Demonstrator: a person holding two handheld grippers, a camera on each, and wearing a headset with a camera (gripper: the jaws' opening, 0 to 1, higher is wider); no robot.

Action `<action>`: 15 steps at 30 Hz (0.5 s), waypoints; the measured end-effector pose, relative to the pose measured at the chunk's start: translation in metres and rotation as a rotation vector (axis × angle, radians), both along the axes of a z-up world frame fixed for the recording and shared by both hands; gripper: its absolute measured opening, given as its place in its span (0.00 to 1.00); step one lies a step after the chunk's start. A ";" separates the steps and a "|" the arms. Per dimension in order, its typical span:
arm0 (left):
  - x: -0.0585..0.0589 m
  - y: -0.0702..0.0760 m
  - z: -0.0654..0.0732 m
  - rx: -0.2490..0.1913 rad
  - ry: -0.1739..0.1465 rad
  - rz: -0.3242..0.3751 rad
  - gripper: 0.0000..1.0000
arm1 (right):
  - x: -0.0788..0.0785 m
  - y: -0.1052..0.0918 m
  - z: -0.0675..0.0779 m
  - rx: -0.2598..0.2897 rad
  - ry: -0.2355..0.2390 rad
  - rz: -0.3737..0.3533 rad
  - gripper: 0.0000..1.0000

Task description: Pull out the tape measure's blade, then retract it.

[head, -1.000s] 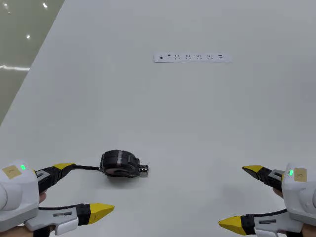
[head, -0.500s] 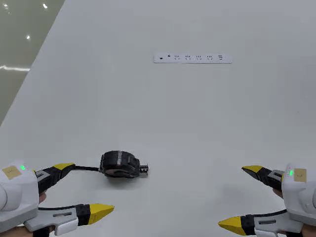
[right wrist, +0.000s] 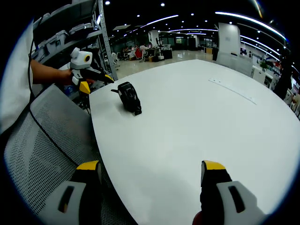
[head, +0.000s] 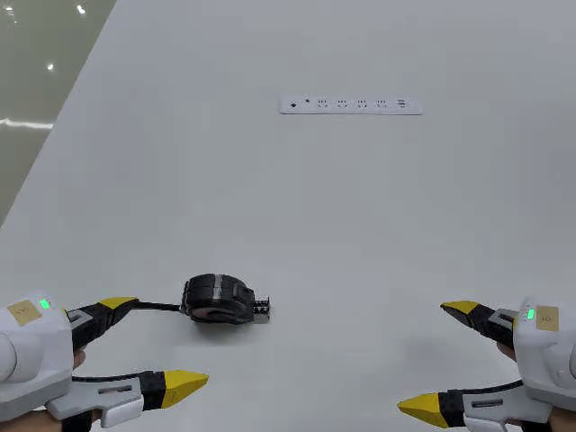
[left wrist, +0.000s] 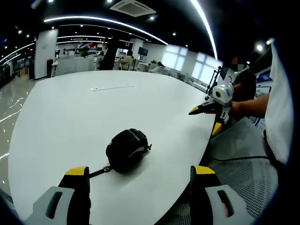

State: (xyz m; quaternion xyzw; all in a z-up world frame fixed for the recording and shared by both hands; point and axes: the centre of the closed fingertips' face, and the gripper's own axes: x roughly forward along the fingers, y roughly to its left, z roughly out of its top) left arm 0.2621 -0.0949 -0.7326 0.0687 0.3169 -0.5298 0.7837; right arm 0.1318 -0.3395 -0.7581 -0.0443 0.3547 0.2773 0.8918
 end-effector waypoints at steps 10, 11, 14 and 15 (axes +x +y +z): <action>0.001 -0.001 -0.007 0.026 -0.007 -0.037 0.84 | 0.003 0.006 -0.005 0.006 0.006 0.014 0.88; 0.001 -0.001 -0.008 0.036 -0.010 -0.048 0.84 | 0.003 0.006 -0.005 0.006 0.006 0.014 0.88; 0.004 -0.001 -0.010 0.045 -0.013 -0.061 0.84 | 0.002 0.006 -0.008 0.003 0.010 0.023 0.87; 0.005 -0.001 -0.010 0.046 -0.013 -0.065 0.84 | 0.002 0.007 -0.008 0.001 0.011 0.026 0.87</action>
